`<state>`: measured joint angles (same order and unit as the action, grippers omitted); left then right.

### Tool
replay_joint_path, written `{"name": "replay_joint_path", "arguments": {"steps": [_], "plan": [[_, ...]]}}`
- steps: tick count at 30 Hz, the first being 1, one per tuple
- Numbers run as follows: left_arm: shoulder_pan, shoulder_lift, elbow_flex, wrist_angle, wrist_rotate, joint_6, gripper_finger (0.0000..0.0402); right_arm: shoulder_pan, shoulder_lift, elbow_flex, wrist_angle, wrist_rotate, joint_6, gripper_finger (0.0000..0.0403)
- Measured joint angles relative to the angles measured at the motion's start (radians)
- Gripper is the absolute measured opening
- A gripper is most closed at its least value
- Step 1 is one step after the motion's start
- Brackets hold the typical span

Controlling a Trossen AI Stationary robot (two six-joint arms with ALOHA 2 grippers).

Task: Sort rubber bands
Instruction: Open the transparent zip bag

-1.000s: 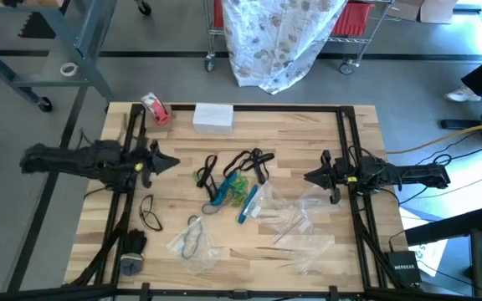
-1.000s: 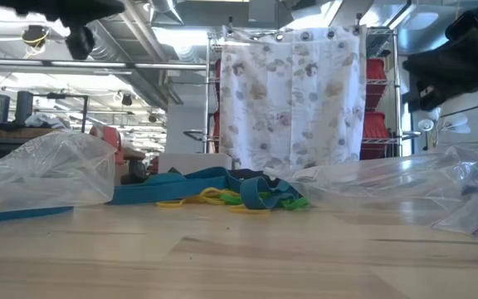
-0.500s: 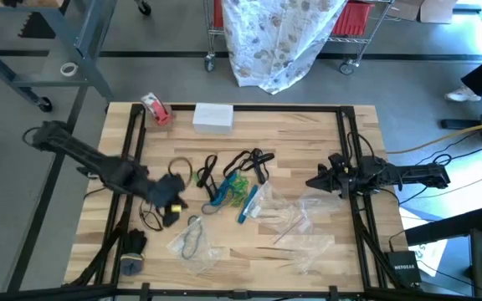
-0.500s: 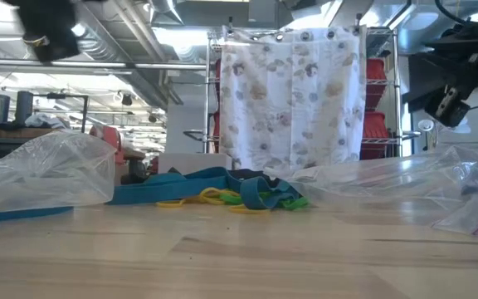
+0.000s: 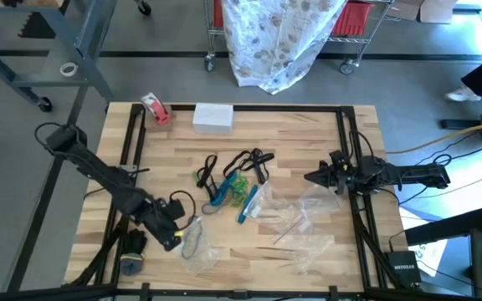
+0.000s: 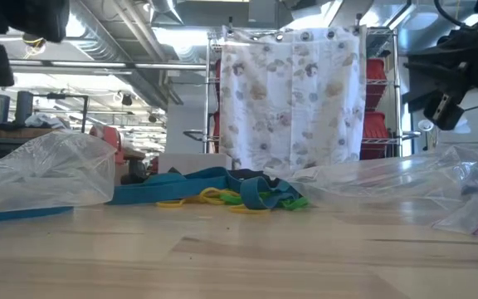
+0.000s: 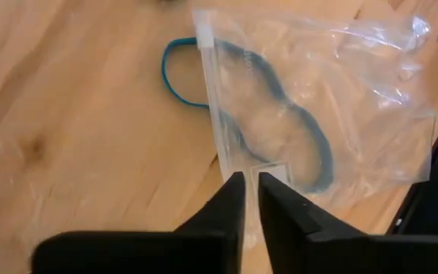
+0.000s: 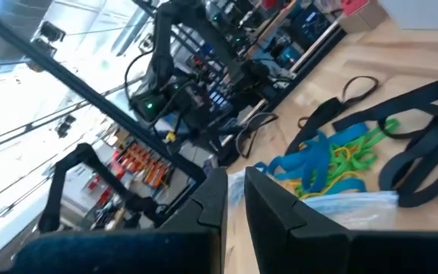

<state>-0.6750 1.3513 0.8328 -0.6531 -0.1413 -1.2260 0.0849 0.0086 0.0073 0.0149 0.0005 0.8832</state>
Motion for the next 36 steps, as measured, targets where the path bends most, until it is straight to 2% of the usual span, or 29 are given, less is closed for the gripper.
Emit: {"name": "replay_joint_path", "arguments": {"steps": [7,11,15,21,25,29,36], "plan": [[0.004,-0.031,-0.167,0.224,0.000,-0.044,0.0105,0.000,0.000,0.000,-0.007,0.000,-0.044,0.0040],[0.008,-0.035,-0.276,0.426,0.011,-0.073,0.0127,0.000,0.000,0.000,-0.007,0.000,-0.053,0.0040],[0.009,-0.035,-0.354,0.554,0.021,-0.102,0.0141,0.000,0.000,0.000,-0.007,0.008,-0.053,0.0054],[0.010,-0.035,-0.401,0.584,0.022,-0.111,0.0153,0.000,0.001,0.000,-0.006,0.015,-0.080,0.0127],[0.011,-0.034,-0.402,0.632,0.000,-0.065,0.0155,0.000,0.001,0.000,-0.006,0.014,-0.093,0.0162],[0.021,-0.017,-0.401,0.677,-0.024,-0.017,0.0155,0.000,0.002,0.000,-0.007,0.009,-0.132,0.0177],[0.054,0.054,-0.400,0.712,-0.023,0.010,0.0155,0.000,0.002,0.000,-0.007,0.009,-0.159,0.0179]]}}
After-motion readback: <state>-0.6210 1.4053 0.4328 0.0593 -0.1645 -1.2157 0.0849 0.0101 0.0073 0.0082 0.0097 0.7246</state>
